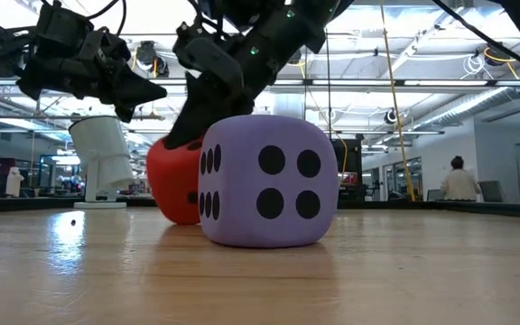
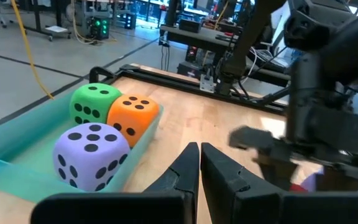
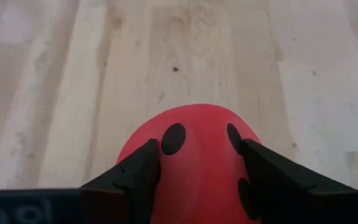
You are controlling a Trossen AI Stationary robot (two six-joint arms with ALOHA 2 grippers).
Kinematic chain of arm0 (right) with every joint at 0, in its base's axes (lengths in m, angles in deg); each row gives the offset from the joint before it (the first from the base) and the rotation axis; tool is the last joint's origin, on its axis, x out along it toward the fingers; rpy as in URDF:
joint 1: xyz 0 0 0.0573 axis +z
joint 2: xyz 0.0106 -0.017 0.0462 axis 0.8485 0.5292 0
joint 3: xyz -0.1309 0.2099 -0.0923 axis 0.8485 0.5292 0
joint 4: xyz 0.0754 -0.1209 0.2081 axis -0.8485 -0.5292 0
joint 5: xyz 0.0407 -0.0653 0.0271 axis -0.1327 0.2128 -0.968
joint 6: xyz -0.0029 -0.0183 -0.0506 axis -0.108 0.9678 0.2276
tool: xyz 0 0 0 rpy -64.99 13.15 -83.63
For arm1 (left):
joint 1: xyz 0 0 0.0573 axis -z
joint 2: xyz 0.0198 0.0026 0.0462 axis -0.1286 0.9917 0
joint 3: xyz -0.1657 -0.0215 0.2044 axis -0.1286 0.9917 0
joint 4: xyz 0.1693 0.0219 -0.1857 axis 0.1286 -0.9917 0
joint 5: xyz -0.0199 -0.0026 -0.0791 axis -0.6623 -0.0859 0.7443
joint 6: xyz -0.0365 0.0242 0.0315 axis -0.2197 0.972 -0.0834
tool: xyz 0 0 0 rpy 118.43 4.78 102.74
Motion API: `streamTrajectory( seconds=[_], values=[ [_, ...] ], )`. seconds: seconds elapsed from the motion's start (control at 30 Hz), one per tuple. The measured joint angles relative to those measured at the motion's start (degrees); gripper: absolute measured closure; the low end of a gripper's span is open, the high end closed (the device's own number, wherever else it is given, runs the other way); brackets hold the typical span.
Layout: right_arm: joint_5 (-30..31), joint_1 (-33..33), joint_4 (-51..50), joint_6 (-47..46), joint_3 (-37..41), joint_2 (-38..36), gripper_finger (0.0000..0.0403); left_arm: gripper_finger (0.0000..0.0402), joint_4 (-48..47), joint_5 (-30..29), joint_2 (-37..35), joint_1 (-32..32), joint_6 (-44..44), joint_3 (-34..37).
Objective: Pick & Place Dice
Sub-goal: Put the large red die into the blue bin
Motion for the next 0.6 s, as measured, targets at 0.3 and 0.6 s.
streamTrajectory(
  seconds=[0.3,0.6],
  values=[
    [0.2,-2.3,-3.1,4.1,0.2,-2.6,0.0211,0.0378,-1.1,0.0,0.0,0.0,0.0,0.0],
    [2.8,-8.4,-4.2,9.0,0.1,-14.8,0.0221,0.0378,-2.7,-0.1,0.0,0.0,0.1,0.0]
  ],
)
